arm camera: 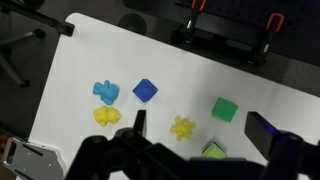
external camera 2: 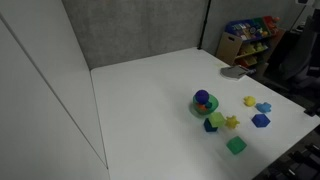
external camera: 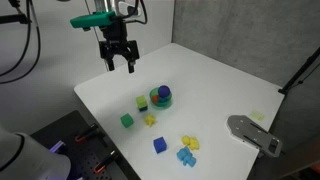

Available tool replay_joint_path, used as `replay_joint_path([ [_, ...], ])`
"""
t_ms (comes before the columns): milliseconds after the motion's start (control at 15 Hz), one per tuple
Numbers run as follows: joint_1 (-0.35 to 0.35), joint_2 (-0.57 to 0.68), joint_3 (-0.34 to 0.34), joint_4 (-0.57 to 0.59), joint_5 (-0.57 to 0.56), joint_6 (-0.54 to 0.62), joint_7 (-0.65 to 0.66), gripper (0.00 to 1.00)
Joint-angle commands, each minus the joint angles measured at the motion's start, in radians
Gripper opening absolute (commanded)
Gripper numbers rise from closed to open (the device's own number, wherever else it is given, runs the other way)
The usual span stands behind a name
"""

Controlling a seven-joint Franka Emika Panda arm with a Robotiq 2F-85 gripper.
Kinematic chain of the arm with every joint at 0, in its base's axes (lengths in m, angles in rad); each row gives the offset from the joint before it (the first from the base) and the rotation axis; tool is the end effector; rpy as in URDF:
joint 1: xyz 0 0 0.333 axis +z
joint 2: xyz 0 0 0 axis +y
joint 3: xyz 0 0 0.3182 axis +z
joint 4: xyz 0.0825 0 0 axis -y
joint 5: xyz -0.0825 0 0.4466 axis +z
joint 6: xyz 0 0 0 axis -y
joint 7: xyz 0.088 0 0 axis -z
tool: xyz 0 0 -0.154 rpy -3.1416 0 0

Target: Pick up the blue block on the worktop and put it in the green bowl

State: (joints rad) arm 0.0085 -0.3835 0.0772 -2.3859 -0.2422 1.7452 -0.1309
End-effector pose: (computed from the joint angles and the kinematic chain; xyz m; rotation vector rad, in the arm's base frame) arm 0.4463 0.0044 0.3798 2.8349 0.4005 -0.3831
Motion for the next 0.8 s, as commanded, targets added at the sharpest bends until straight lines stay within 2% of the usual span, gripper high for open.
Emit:
replay_joint_path([
  [0,0.018,0.001,-0.016,0.002,-0.005,-0.003,0.005,1.00],
  [333,0.017,0.007,-0.018,0.004,-0.001,0.009,0.010,1.00],
  [733,0.000,0.076,-0.044,-0.008,0.007,0.188,0.065,1.00],
])
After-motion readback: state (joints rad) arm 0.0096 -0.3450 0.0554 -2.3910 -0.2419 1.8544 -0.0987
